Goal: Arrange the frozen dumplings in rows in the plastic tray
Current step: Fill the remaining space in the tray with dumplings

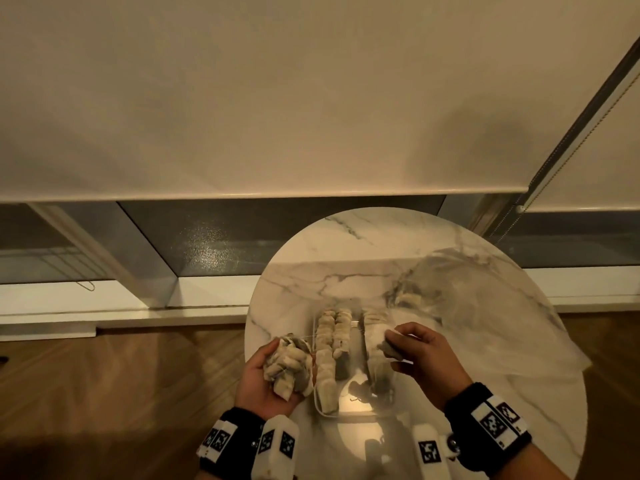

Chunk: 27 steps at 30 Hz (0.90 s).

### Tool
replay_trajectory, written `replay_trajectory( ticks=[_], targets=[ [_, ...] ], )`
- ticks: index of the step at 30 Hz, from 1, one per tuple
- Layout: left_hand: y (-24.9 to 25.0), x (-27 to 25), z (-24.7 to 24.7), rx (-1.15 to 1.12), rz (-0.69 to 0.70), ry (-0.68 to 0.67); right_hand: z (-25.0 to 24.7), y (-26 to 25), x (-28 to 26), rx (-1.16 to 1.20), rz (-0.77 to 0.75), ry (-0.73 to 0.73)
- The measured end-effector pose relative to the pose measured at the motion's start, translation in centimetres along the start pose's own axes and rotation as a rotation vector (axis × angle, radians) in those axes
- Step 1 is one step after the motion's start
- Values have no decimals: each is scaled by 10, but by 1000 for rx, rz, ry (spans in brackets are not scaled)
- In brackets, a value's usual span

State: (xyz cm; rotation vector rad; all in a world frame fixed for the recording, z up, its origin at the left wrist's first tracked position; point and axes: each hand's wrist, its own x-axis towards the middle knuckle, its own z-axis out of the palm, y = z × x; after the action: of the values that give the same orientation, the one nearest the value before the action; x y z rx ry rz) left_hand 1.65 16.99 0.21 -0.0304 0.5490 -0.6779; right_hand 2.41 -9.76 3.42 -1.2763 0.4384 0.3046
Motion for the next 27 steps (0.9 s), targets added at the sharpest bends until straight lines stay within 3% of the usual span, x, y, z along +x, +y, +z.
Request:
replay_trajectory(
  ticks=[3,7,12,18,27],
  targets=[
    [13,-7,-10,171,51,68,2,4,3,103,21,21],
    [22,-15,-18,160,86,89,2,13,6,230,39,34],
    [24,-20,-21,91,122,107,8,28,13,-133,25,43],
    [19,-30,-26,176,136,184,14,55,35,-674,-11,71],
    [12,-43,-37,51,152,198,28,75,68,-900,148,-34]
  ],
)
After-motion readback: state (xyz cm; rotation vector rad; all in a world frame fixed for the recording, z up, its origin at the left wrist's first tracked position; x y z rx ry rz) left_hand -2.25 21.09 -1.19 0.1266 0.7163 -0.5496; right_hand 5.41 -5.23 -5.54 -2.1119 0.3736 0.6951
